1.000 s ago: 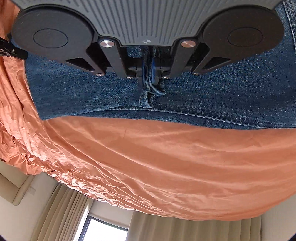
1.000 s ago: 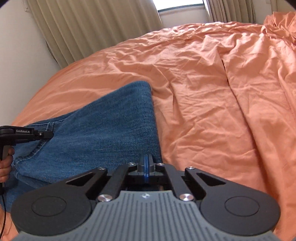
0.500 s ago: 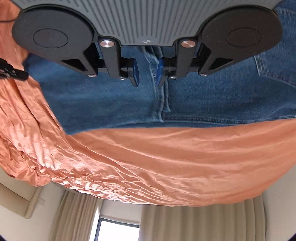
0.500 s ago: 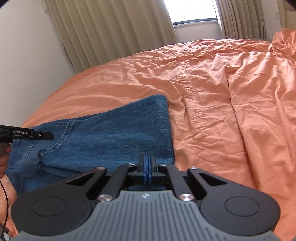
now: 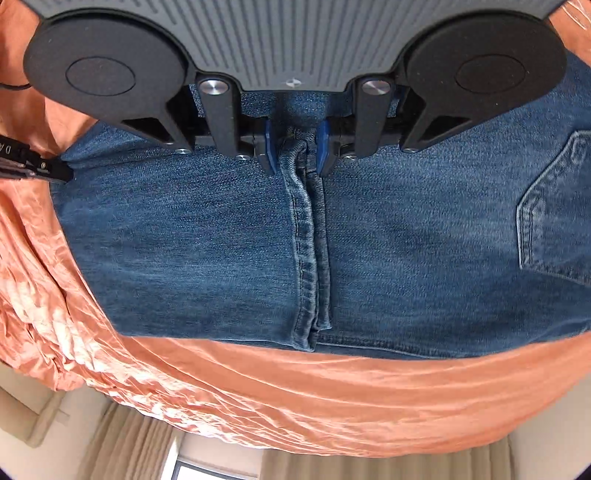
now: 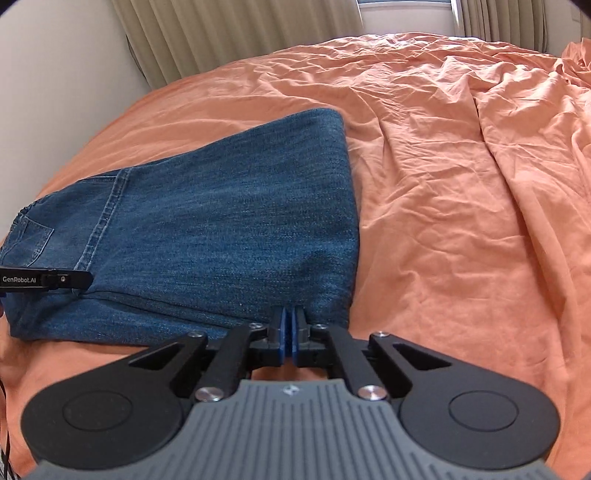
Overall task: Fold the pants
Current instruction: 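Open both grippers and release the folded jeans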
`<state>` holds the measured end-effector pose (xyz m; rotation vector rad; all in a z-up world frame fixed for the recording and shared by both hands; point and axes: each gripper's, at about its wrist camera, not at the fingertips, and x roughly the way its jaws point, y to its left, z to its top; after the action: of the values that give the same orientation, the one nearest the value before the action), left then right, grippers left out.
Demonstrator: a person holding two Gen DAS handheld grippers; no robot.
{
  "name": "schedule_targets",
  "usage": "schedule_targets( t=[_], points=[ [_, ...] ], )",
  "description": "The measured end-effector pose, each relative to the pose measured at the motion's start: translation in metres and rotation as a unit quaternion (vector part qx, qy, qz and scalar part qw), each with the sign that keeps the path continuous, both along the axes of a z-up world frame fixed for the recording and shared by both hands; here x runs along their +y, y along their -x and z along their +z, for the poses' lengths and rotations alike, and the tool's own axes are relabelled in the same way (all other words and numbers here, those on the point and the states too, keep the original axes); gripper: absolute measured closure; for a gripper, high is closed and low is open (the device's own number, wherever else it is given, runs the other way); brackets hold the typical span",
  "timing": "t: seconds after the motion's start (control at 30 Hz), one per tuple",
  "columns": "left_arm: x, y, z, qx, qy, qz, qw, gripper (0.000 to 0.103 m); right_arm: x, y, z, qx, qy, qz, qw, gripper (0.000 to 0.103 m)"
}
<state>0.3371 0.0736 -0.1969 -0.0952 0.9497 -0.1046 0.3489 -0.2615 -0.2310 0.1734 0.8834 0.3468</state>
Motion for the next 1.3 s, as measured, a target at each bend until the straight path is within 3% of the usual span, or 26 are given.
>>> schedule_targets(
  t=[0.07, 0.2, 0.3, 0.4, 0.43, 0.6, 0.7, 0.83, 0.9, 1.0, 1.07, 1.2, 1.3],
  points=[
    [0.001, 0.003, 0.004, -0.006, 0.007, 0.007, 0.9999, 0.077, -0.002, 0.0, 0.002, -0.004, -0.003, -0.001, 1.0, 0.103],
    [0.019, 0.017, 0.019, -0.024, 0.051, 0.035, 0.9978, 0.062, 0.002, 0.007, 0.021, -0.048, 0.018, 0.021, 0.998, 0.103],
    [0.044, 0.036, 0.041, -0.049, 0.081, 0.063, 0.9935, 0.046, 0.01, 0.018, 0.043, -0.095, 0.018, 0.049, 0.994, 0.097],
    [0.082, 0.052, 0.068, -0.066, 0.095, 0.099, 0.9883, 0.043, 0.024, 0.024, 0.059, -0.118, 0.011, 0.073, 0.99, 0.081],
    [0.097, 0.057, 0.076, -0.073, 0.103, 0.113, 0.9855, 0.042, 0.03, 0.024, 0.063, -0.119, 0.008, 0.082, 0.989, 0.082],
    [0.182, 0.093, 0.103, -0.128, 0.104, 0.206, 0.9644, 0.042, 0.071, 0.022, 0.08, -0.119, 0.013, 0.124, 0.985, 0.082],
    [0.234, 0.111, 0.097, -0.141, 0.135, 0.269, 0.9434, 0.042, 0.099, 0.015, 0.084, -0.112, 0.019, 0.146, 0.983, 0.082],
    [0.28, 0.128, 0.08, -0.15, 0.145, 0.307, 0.9284, 0.038, 0.138, -0.001, 0.084, -0.1, 0.046, 0.184, 0.977, 0.082],
    [0.3, 0.136, 0.066, -0.15, 0.163, 0.334, 0.9162, 0.033, 0.157, -0.011, 0.083, -0.093, 0.057, 0.198, 0.974, 0.082],
    [0.328, 0.154, 0.04, -0.176, 0.228, 0.37, 0.883, 0.022, 0.183, -0.024, 0.08, -0.09, 0.078, 0.215, 0.969, 0.082],
    [0.344, 0.16, 0.02, -0.176, 0.261, 0.392, 0.8644, 0.021, 0.2, -0.033, 0.077, -0.086, 0.087, 0.226, 0.966, 0.082],
    [0.359, 0.154, -0.004, -0.181, 0.294, 0.399, 0.8498, 0.021, 0.226, -0.049, 0.069, -0.072, 0.101, 0.24, 0.963, 0.082],
    [0.364, 0.138, -0.011, -0.187, 0.302, 0.391, 0.849, 0.021, 0.238, -0.059, 0.059, -0.057, 0.109, 0.244, 0.962, 0.083]
  ],
)
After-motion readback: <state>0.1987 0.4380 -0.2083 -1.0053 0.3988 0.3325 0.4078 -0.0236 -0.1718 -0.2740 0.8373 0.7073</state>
